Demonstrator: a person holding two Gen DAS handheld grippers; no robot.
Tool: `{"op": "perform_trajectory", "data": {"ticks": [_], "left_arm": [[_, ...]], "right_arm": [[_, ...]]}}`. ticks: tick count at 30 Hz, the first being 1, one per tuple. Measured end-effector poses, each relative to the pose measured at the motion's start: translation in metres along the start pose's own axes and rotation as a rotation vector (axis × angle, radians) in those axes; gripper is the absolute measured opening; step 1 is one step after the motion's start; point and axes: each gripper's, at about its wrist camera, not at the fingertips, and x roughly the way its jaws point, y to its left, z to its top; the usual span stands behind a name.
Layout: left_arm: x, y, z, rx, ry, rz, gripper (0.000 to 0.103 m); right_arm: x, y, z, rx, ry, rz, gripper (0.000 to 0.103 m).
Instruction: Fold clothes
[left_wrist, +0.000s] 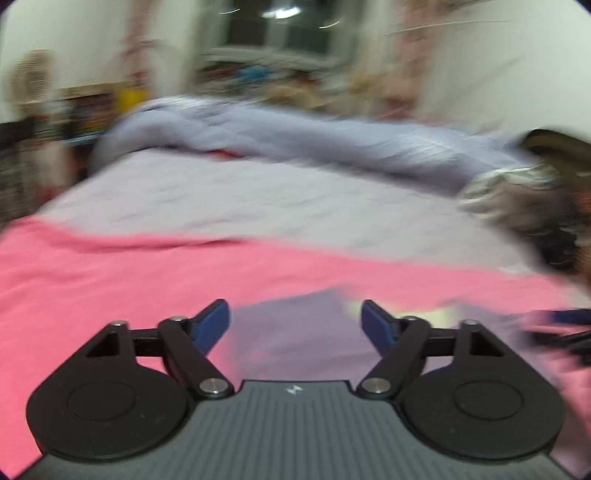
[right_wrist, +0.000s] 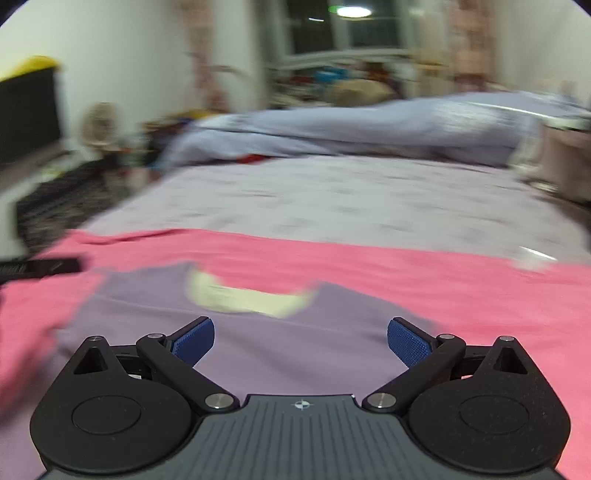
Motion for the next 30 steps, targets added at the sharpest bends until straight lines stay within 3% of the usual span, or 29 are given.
{"op": "perform_trajectory", "data": {"ticks": [2,5,9,16,20,23,26,28,30], "left_arm": [[0.021,-0.018,0.000,0.079,0.079,-0.030,0.093],[0.049,-0.028,-0.018,0.121,0.186,-0.096,0.093],[0.061,-0.033,-0.041,0.183,0.204,-0.050,0.096],[0.060,-0.026,-0.039,0.208,0.215,0.012,0.100],[0.051,-0.001,-0.040,0.177,0.221,0.071,0.103],[0.041,0.031,-0.042,0.050,0.225,0.064,0.103],[0.027,0.035,-0.040,0.045,0.218,0.137,0.103],[0.011,0.031,-0.036,0.051,0.188,0.179,0.101],[-0.011,0.024,-0.032,0.053,0.140,0.185,0.101]], "right_arm": [[0.019,0.015,-0.001,-0.063,0.027,0.051,0.102],[0.049,0.025,-0.010,-0.134,0.111,0.081,0.103],[0.058,0.023,-0.020,-0.152,0.138,0.090,0.103],[0.045,0.019,-0.024,-0.213,0.184,0.077,0.103],[0.027,-0.014,-0.030,-0.144,0.188,0.008,0.103],[0.011,-0.042,-0.037,-0.106,0.184,-0.086,0.103],[-0.004,-0.078,-0.041,0.086,0.208,-0.172,0.103],[-0.016,-0.082,-0.041,0.155,0.213,-0.211,0.103],[-0.030,-0.065,-0.041,0.114,0.185,-0.207,0.103]]}}
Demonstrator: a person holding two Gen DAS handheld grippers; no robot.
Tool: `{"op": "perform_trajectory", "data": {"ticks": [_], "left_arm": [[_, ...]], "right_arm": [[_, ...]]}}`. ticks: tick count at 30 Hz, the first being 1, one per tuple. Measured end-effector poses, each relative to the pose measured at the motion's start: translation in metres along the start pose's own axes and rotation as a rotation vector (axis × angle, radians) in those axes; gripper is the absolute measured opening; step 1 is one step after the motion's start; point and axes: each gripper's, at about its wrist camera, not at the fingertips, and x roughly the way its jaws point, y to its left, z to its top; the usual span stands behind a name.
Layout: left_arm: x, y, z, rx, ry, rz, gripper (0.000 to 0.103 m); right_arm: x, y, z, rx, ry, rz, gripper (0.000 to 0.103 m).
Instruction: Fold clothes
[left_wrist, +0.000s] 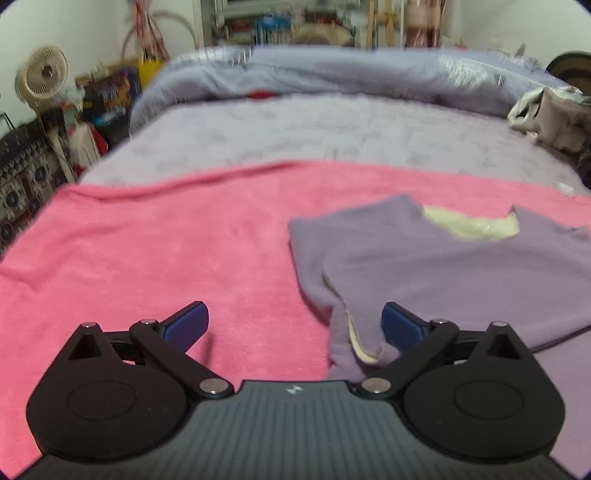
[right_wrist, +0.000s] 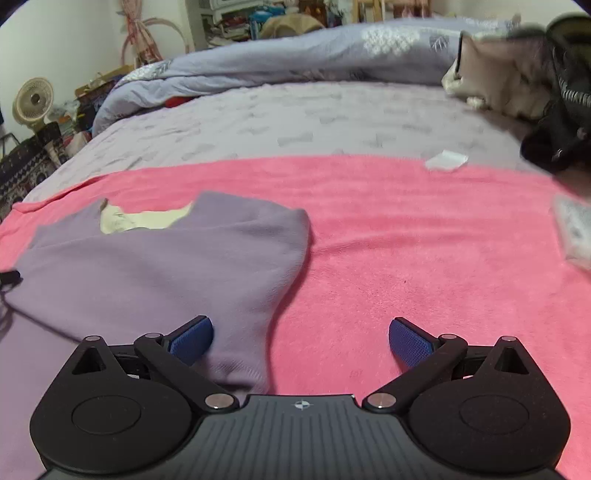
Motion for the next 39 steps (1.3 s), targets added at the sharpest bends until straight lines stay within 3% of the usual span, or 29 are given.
{"op": "perform_trajectory", "data": {"ticks": [4,6,9,11,12,14,17,24,26,31,34,35,39], "left_arm": [[-0.048,-0.015,-0.002,-0.007,-0.087,-0.256,0.103],[-0.053,-0.032,-0.013,0.034,-0.055,-0.290,0.103],[-0.042,-0.053,-0.036,0.091,0.053,-0.269,0.103],[-0.031,-0.059,-0.054,0.086,0.151,-0.235,0.103],[-0.032,-0.061,-0.062,0.108,0.154,-0.216,0.103],[-0.047,-0.071,-0.075,0.181,0.115,-0.160,0.103],[-0.066,-0.062,-0.090,0.137,0.120,-0.150,0.103],[-0.126,-0.036,-0.136,0.096,0.098,-0.150,0.103],[-0.142,-0.025,-0.146,0.054,0.095,-0.155,0.103],[-0.173,-0.019,-0.165,0.081,0.095,-0.115,0.103],[-0.188,-0.011,-0.164,0.067,0.097,-0.104,0.102],[-0.192,-0.008,-0.158,0.045,0.079,-0.115,0.102],[-0.200,0.001,-0.117,-0.056,-0.049,-0.232,0.102]], "right_arm": [[-0.039,0.053,-0.017,-0.151,-0.084,0.190,0.103],[-0.044,0.081,-0.032,-0.215,-0.063,0.261,0.103],[-0.030,0.114,-0.056,-0.297,0.024,0.262,0.103],[-0.029,0.126,-0.066,-0.344,0.025,0.201,0.103],[-0.034,0.126,-0.068,-0.345,0.026,0.189,0.103],[-0.039,0.120,-0.072,-0.310,0.066,0.188,0.103],[-0.056,0.101,-0.086,-0.245,0.070,0.212,0.103],[-0.127,0.074,-0.143,-0.252,0.017,0.186,0.103],[-0.143,0.067,-0.155,-0.257,0.033,0.162,0.103],[-0.174,0.053,-0.182,-0.284,0.097,0.126,0.103],[-0.189,0.051,-0.192,-0.305,0.136,0.053,0.103],[-0.195,0.053,-0.191,-0.310,0.118,0.032,0.103],[-0.213,0.067,-0.159,-0.334,-0.099,0.064,0.103]]}}
